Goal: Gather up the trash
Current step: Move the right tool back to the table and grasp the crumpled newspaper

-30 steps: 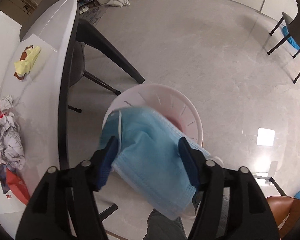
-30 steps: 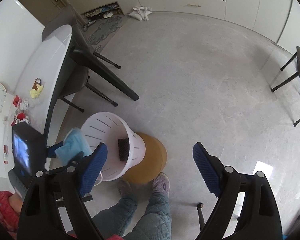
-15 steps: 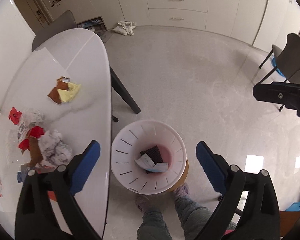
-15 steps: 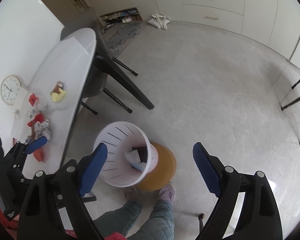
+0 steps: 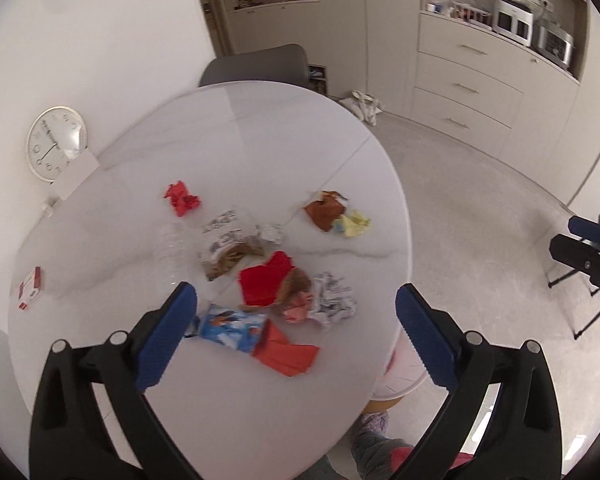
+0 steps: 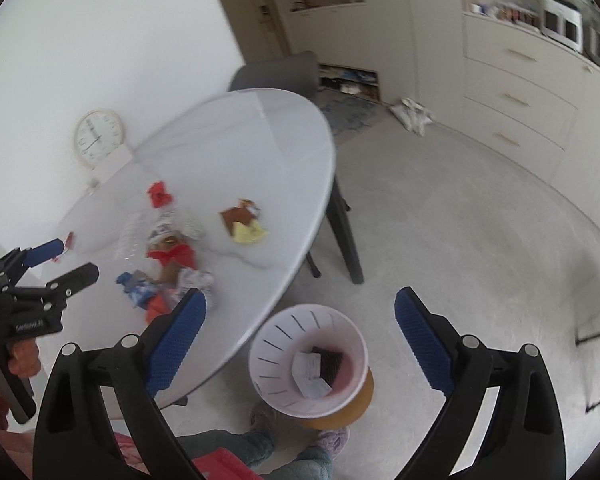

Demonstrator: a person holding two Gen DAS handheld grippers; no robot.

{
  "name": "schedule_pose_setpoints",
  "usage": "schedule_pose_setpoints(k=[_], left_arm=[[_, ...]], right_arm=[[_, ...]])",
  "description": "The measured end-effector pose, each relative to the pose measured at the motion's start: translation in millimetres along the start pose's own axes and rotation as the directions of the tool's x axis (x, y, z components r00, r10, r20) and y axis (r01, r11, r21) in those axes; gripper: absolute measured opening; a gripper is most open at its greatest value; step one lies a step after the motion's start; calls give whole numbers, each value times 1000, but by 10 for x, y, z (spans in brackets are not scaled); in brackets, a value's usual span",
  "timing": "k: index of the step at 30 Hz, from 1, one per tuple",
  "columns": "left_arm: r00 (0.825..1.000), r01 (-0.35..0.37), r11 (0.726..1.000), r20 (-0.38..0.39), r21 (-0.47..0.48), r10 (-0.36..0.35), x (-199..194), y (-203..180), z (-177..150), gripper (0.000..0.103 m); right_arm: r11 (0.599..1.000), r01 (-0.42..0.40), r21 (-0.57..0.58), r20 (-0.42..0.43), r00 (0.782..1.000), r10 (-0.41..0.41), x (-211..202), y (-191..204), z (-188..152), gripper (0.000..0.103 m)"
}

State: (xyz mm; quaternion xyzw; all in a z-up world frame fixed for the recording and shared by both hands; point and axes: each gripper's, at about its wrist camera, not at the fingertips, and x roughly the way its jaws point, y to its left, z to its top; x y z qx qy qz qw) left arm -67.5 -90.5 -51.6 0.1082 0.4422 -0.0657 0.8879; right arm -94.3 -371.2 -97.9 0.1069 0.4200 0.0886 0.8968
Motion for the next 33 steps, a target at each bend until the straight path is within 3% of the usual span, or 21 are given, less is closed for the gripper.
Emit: schedule_pose_setpoints(k=[8,16,19,23,26,28,33], left_arm=[[998,-54,978,-32,-201,48,85,933,-124,95],[997,-60,977,-68,-206,47,162,1218,-299,95],[995,-53,978,-91,-202,35,204,1214,-382,95],[992,-58,981,-117,-183,37,246,1161,-502,95],[991,-56,982,-130,-181,33,263,1134,-566,95],[990,-56,982,-136,-181,32,271,1107,-597,95],[989,-53,981,-148,-186,26,290,1035,-633,95]], right_arm=[[988,-59,-144,-57,997,51,431,793,72,100],[963,-144,-230,-192,976,100,1317,1274,-124,100],[963,-147,-224,-257,963,87,1671,1315,-165,87],[963,-162,-216,-321,943,87,1992,1346,-225,82],[957,-159,-243,-338,939,70,2107,1365,-269,77],[952,-165,-258,-349,935,68,2149,1368,-293,63],[950,-176,-259,-362,929,74,2154,1323,-285,47]])
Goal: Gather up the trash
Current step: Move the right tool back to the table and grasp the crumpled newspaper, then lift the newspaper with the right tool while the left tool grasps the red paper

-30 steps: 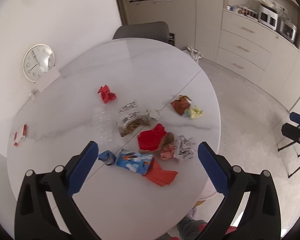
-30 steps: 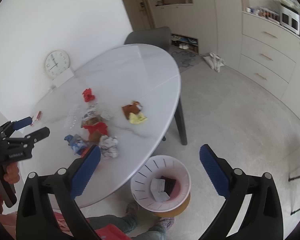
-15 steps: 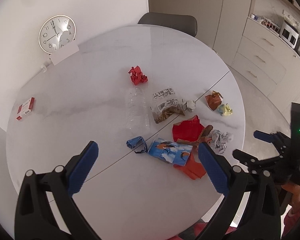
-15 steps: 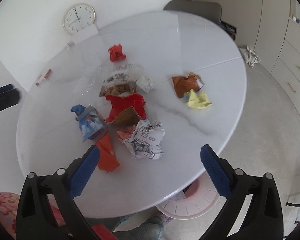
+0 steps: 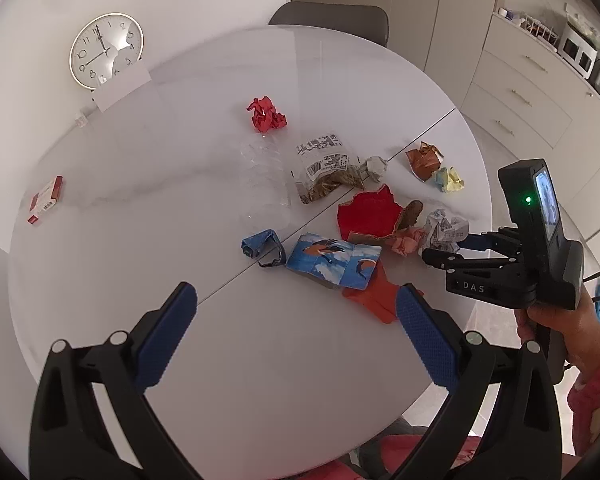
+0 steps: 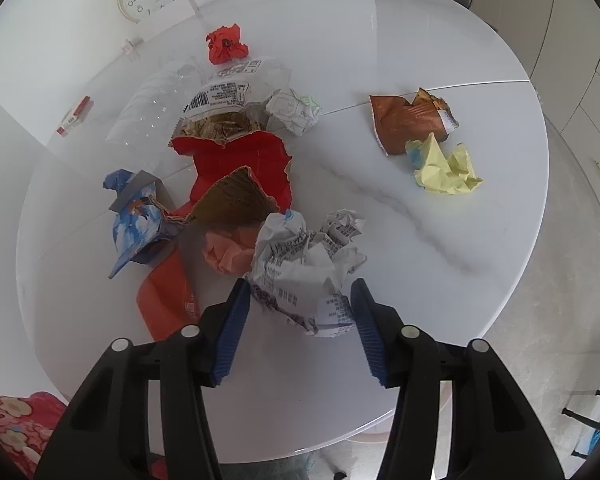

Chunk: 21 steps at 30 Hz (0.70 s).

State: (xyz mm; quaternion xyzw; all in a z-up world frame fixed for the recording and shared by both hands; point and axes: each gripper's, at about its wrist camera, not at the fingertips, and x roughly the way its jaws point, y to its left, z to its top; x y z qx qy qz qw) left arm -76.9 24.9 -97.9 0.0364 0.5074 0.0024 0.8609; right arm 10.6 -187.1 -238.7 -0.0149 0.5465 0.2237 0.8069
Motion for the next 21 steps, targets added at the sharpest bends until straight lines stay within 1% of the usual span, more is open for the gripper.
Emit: schedule_pose_setpoints(k=[1,4,9,13,18,21], left_arm=[[1000,0,1000,-1,-1,0,4,-18,-5,95],[1000,9,1000,-13,-16,-10,36,-67,-27,95],[998,32,998,-57,-49,-34,178,-221,-67,95],[994,50,995,-94,-84,-58,354,-407,-101,95],[985,58,983,-147,-176,-85,687,-636,-120,95],[979,40,970,-187,-238,-86,906,-732,-145,89]], right_arm=[[1000,-6,4,3,1000,6,-24,-20,4,38],[1000,-20,12,12,1000,20,-103,-85,0,36],[998,-51,35,35,998,50,-219,-227,-28,34],[997,-67,27,45,997,66,-298,-308,-47,27],[995,-95,30,67,993,92,-483,-464,-92,27],[994,-107,31,67,992,104,-493,-539,-88,26]])
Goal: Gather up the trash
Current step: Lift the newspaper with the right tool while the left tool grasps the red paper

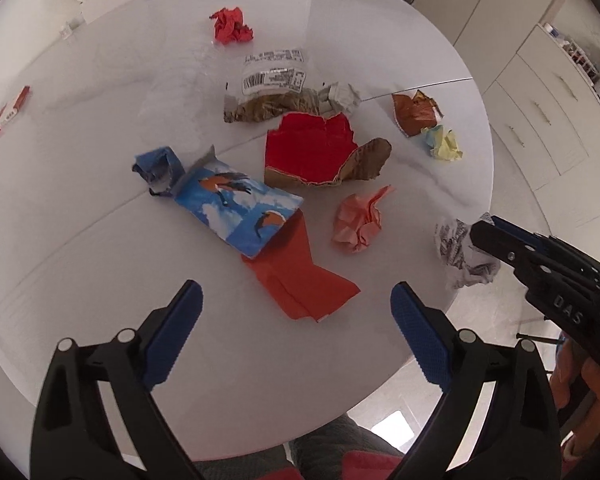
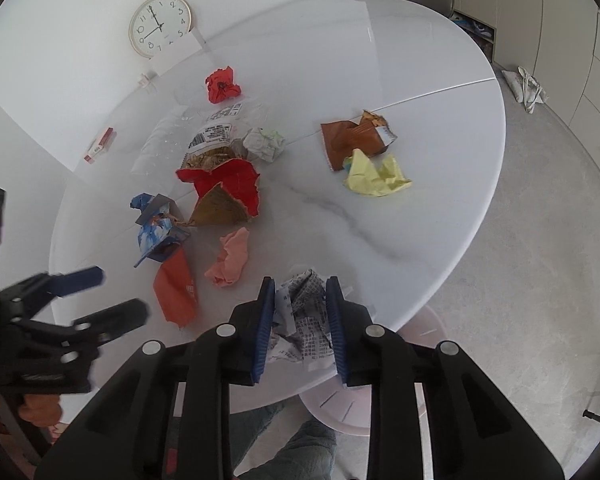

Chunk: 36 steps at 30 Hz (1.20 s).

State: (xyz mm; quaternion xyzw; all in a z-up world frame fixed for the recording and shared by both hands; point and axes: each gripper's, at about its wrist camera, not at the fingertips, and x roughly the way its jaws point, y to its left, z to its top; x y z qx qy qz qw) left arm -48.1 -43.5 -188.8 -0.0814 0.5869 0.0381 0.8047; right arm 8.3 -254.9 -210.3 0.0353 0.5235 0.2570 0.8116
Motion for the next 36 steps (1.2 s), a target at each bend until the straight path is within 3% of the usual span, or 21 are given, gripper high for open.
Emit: schedule_pose_setpoints(k=[7,9,16,21,31,33,36], left_arm=[[998,-33,989,-60,-146,24,347,7,5,83],[997,-40,985,-72,-167,28,411,11,-8,76],[994,-73,980,-97,-187,56,529,28,-64,69],[994,-84,980,-84,-181,70,557,-4,-66,61],[998,-9,985,-61,-171,-2,478,173,12,46],[998,6,986,-60,-168,-16,469,211,2,37],[997,29,987,-60,-160,-39,449,269,-9,35]], right_arm=[[998,-70,2,-12,998,70,100,-159,-11,26],[997,-74,-15,-15,997,74,110,-138,-11,26],[997,-58,-45,-26,998,57,121,-113,-34,33],[998,3,-57,-50,999,-6,195,-118,-49,38],[1000,7,-15,-38,999,-7,201,-164,-38,34],[1000,2,3,-30,1000,-2,171,-185,-43,34],[999,-4,39,-17,1000,5,111,-233,-64,34]])
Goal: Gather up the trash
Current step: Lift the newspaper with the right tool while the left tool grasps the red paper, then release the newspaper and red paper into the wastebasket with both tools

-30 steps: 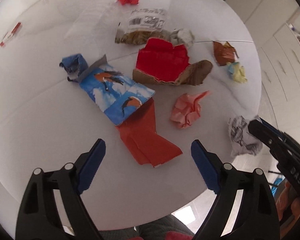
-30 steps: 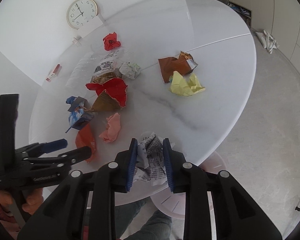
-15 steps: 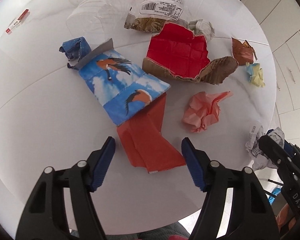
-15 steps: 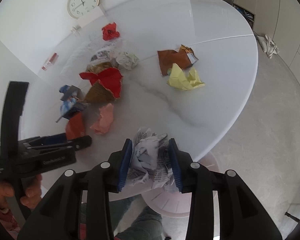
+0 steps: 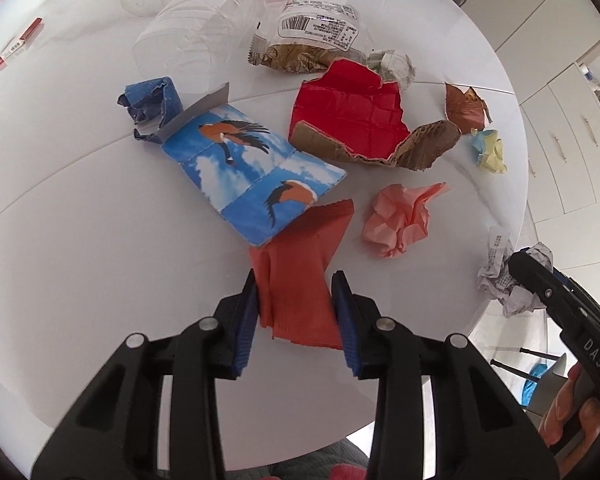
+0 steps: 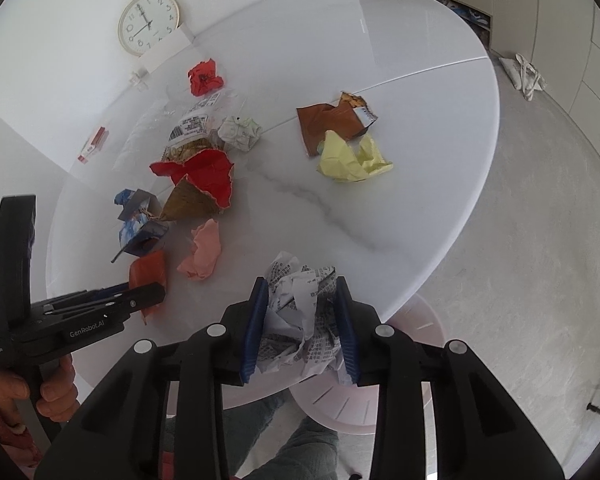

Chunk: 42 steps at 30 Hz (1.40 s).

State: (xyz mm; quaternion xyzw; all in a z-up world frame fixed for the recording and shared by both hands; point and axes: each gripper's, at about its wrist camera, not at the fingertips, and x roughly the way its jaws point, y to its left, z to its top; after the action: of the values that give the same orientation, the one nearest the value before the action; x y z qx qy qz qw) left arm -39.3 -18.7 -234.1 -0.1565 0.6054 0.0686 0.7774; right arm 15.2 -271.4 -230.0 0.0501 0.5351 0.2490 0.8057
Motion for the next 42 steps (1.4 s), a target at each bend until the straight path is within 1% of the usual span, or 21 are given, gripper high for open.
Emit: schedule_pose_setpoints(k=[5,10,13,15,17,18,19,20,21,22,23,25,28,29,33,35,37,39,40,41,42], left_arm=[[1000,9,999,7,47,-9,-71,50,-33,34],[999,-7,989,33,147,2,-239,15,-132,34],[999,-22,978,35,207,15,-358,-27,-193,34],[999,-20,970,35,242,12,-429,-74,-250,34],[999,-9,960,34,279,-1,-492,-163,-294,34],[999,-5,952,40,306,-8,-529,-218,-323,34],[999,-5,943,49,334,-12,-571,-267,-357,34],[998,-6,929,60,369,-17,-615,-348,-383,34],[997,-7,919,68,395,-22,-643,-417,-416,34],[997,-6,904,75,428,-29,-683,-509,-447,34],[996,-1,889,78,458,-39,-709,-588,-483,35],[995,10,857,80,516,-60,-754,-761,-566,35],[993,20,787,77,617,-85,-784,-1069,-733,35],[993,26,759,70,650,-93,-777,-1177,-781,35],[992,58,671,32,739,-121,-710,-1546,-981,35],[992,74,638,6,767,-122,-615,-1711,-1050,36],[993,80,625,-7,777,-118,-530,-1823,-1080,37],[994,82,620,-14,780,-113,-455,-1905,-1092,43],[994,82,622,-16,779,-111,-439,-1930,-1091,46],[994,79,626,-16,776,-106,-419,-1952,-1082,53],[995,74,633,-12,770,-102,-413,-1963,-1074,63]], right_arm=[[999,9,35,32,999,-10,-156,-51,-73,34],[998,25,62,55,998,-28,-432,-114,-274,34],[994,41,98,40,998,-45,-512,-211,-505,34],[990,38,139,11,999,-40,-444,-296,-667,34],[985,27,173,-18,1000,-25,-302,-350,-788,36],[983,28,180,-29,999,-23,-249,-359,-824,41],[980,33,194,-48,999,-24,-162,-381,-863,55],[977,49,209,-60,997,-37,-106,-402,-894,62],[973,71,222,-66,996,-58,-83,-418,-921,72],[967,96,236,-70,994,-82,-75,-440,-938,76],[960,122,254,-71,992,-107,-94,-473,-955,77],[950,134,281,-60,991,-122,-169,-532,-988,84],[931,161,328,-20,986,-164,-389,-655,-1027,88],[926,167,338,-13,985,-173,-450,-695,-1035,88],[901,192,390,36,974,-224,-792,-878,-1111,89],[888,196,415,57,969,-241,-920,-978,-1125,90],[879,192,436,71,967,-246,-1022,-1044,-1145,90],[873,186,451,82,965,-249,-1084,-1079,-1164,91],[871,186,454,83,965,-250,-1115,-1099,-1176,91],[870,186,457,84,965,-250,-1134,-1114,-1190,91],[869,186,459,83,965,-251,-1144,-1115,-1198,91]])
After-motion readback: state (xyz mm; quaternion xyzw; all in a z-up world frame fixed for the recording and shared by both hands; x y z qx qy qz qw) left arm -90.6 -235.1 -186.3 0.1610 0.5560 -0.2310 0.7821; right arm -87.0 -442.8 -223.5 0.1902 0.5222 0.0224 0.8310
